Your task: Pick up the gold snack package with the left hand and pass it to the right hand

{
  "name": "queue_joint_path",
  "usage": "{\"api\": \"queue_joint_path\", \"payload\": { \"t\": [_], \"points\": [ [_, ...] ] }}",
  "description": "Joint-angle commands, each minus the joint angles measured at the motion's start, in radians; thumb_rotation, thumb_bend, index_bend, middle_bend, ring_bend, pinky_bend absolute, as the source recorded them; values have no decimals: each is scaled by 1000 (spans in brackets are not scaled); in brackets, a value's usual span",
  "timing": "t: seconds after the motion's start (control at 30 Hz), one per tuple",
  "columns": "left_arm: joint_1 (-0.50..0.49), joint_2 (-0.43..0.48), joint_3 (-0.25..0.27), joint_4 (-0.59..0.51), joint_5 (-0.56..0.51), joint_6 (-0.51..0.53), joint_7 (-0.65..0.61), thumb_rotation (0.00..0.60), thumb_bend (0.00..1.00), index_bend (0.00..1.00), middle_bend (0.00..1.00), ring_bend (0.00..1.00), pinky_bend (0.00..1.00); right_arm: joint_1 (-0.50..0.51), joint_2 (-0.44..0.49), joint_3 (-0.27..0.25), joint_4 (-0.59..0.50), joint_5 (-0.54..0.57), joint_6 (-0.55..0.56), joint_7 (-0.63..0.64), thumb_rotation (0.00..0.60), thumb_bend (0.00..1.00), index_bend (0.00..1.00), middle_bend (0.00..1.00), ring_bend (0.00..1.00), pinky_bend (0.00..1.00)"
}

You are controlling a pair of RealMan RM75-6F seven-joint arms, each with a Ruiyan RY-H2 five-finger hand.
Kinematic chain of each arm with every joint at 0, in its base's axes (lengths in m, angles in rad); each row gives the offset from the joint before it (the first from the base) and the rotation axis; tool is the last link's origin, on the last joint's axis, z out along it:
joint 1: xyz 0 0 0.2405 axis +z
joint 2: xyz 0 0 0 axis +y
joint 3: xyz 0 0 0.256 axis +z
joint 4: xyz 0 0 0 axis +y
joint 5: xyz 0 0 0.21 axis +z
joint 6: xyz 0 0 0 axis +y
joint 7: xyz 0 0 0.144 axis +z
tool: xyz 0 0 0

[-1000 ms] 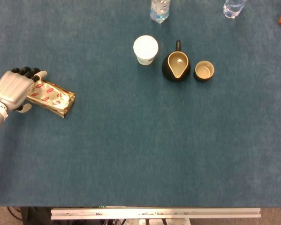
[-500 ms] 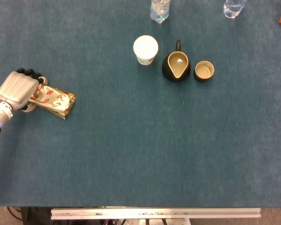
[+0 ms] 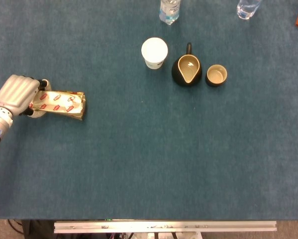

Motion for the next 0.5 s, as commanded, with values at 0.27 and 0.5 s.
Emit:
{"api": "queue_joint_path", "payload": {
  "t": [0.27, 0.5],
  "points": [
    [7, 185, -67, -366, -130, -13, -20, 600, 248, 586, 587, 466, 463, 152, -39, 10, -47, -150, -152, 51, 600, 254, 128, 278, 179, 240],
    [-16, 288, -108, -611, -244, -68, 14, 600, 248, 582, 587, 467, 472, 273, -137, 12, -57, -243, -265, 67, 600, 255, 128, 281, 179, 240]
  ]
}}
